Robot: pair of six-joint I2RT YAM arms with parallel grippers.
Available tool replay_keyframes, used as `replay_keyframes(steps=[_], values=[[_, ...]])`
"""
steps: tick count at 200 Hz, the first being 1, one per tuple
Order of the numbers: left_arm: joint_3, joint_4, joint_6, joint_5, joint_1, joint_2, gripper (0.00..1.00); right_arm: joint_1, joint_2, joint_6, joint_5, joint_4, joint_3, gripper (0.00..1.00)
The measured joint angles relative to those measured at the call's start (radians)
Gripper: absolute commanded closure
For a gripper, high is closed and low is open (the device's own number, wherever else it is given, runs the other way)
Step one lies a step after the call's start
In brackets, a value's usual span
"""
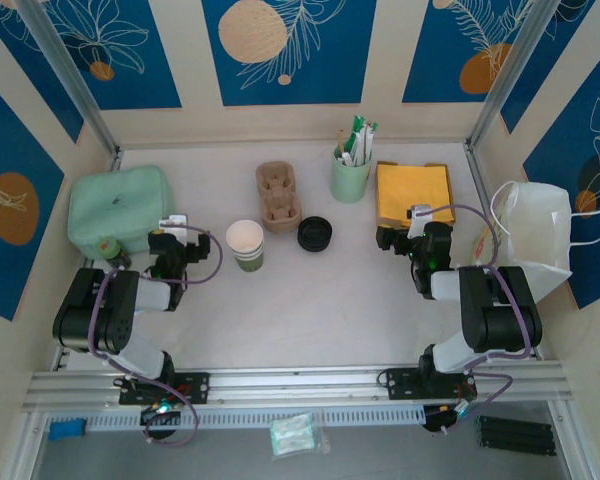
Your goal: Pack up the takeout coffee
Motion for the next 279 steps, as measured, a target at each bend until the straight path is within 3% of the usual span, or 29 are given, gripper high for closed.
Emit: replay_keyframes(steps=[148, 196, 228, 260, 279], values=[[0.011, -0.001, -0.001, -0.008, -0.001, 0.0, 0.0, 0.004, -0.004, 0.011, 0.021, -0.021, 0.006, 0.01], [0.02, -0.102, -0.004, -0.079, -0.005, -0.114, 0.01, 0.028, -0.179, 0.052, 0.119, -0.316, 0.171, 0.01], [0.081, -0.251, -0.005, -0.108, -0.005, -0.257, 0.0, 0.019, -0.243, 0.281, 0.191, -0.642, 0.38, 0.01], [0.213, -0.497, -0.049, -0.085, -0.005, -0.399, 0.01, -0.001, -0.251, 0.435, 0.108, -0.863, 0.51, 0.03], [0.295, -0.658, -0.095, -0.054, -0.005, -0.478, 0.0, 0.082, -0.261, 0.45, 0.043, -0.958, 0.533, 0.09]])
